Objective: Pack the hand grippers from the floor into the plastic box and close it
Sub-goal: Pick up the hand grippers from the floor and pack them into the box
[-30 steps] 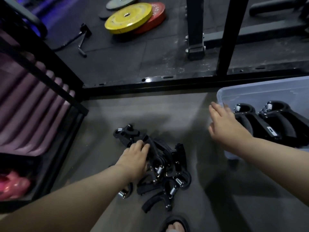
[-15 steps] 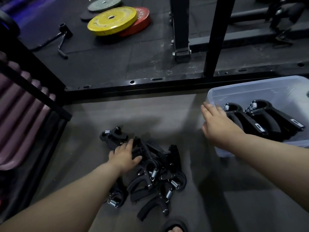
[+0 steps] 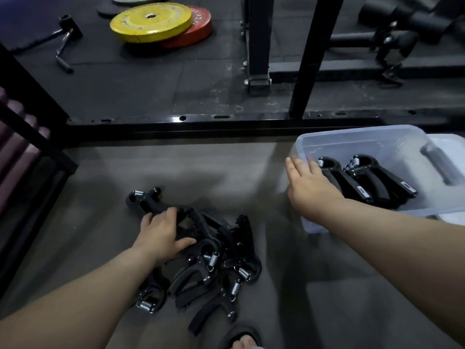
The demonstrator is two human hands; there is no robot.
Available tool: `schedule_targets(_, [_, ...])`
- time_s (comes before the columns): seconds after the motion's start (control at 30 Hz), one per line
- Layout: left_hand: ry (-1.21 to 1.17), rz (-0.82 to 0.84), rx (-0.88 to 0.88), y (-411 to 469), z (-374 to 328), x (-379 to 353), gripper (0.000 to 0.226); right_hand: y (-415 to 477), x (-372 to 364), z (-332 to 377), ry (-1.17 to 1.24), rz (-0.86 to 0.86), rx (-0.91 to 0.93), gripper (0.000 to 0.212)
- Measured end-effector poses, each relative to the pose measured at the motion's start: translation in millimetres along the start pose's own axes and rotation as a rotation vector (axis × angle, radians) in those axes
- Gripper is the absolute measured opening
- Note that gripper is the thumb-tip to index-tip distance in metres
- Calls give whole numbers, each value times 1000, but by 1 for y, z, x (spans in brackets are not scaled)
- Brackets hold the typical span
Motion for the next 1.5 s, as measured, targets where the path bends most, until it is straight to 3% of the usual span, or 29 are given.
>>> schedule_targets(0.17, [8,-157,124,-8,17,10,76,2,-4,-2,-3,16,-18,66])
schedule_targets(0.3, [-162,-240,415,-12,25,44,77,0,-4,-1,30,18,-31,65])
schedule_targets(0.37, [-351,-150,588,-6,29,49,91,-2,-4,0,50,22,-40,65])
schedule_targets(0.43, [-751,-86,693,1,24,50,102,-2,-3,0,67,23,-47,66])
schedule_targets(0.47, [-1002,-60,704,6,16,49,94,-2,-2,0,73,22,-47,66])
schedule_targets(0.53, [-1387,36,691,11,-14,52,57,-3,-3,0,72,23,-36,65])
schedule_targets(0.63, [-1484,121,557,17,-59,66,27,-2,-2,-1,63,32,0,61])
schedule_targets(0.8, [-1599,240,420,22,-118,85,22,-4,6,-4,100,133,57,59])
schedule_targets(1.1, [-1436,228,329,44,-163,138,32,0,38,-8,-10,427,202,65])
schedule_targets(1.2, [-1379,177,282,45,-178,165,24,0,62,-4,51,416,264,63])
schedule_targets(1.27, [-1286,131,166,46,-191,188,21,5,83,-9,117,339,316,46])
schedule_targets(1.37, [-1035,68,46,49,-206,218,22,18,95,-30,470,346,241,32])
schedule_targets(1.43, [-870,29,3,52,-217,232,25,20,93,-43,901,462,83,25])
schedule_targets(1.5, [-732,-63,-49,53,-229,245,25,16,90,-52,1212,637,-82,33])
Point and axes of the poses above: each hand's wrist, its own y-axis towards the middle knuckle, its own x-axis out of the back of the hand, z = x × y, the point moved 6 cm from there along y, towards the middle knuckle, and after that the axes turned 8 degrees about y, right-handed, at the moved point
